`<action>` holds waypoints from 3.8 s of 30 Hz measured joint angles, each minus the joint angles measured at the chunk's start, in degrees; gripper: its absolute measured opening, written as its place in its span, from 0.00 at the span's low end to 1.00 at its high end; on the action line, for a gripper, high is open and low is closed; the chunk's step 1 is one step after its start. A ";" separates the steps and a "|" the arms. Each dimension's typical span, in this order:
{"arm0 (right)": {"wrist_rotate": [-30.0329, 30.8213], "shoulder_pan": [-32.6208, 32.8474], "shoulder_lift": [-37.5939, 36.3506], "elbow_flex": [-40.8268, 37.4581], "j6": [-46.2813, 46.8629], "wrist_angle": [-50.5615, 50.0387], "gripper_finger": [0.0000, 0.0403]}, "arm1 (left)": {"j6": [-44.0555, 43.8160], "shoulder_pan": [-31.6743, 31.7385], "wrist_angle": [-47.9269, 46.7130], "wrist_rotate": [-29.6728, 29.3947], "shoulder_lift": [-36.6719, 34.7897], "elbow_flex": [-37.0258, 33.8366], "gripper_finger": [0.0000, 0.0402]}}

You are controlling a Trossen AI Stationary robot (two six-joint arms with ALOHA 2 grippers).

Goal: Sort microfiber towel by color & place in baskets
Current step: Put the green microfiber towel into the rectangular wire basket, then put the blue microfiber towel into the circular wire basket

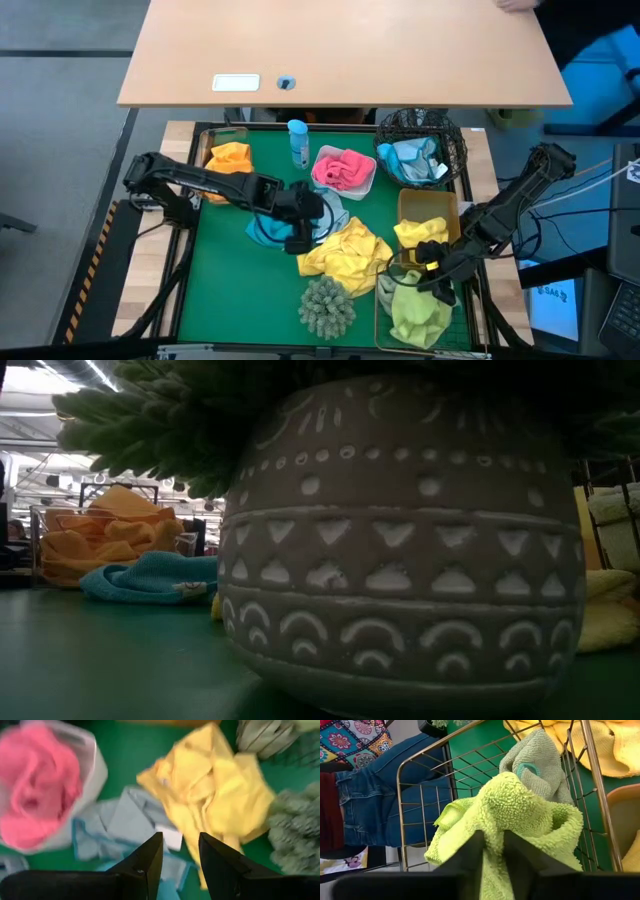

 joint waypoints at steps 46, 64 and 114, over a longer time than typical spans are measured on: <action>33.07 -2.12 -0.81 0.00 -33.96 26.03 0.43 | -17.06 0.04 25.17 -0.61 -0.07 -37.86 0.02; 27.86 -23.21 8.46 -0.02 -49.17 32.27 0.43 | -8.79 1.60 21.78 0.15 -0.55 -18.36 0.01; 26.02 -29.31 13.29 -0.04 -57.37 38.93 0.03 | -9.05 4.26 34.32 -2.99 -0.76 -11.67 0.18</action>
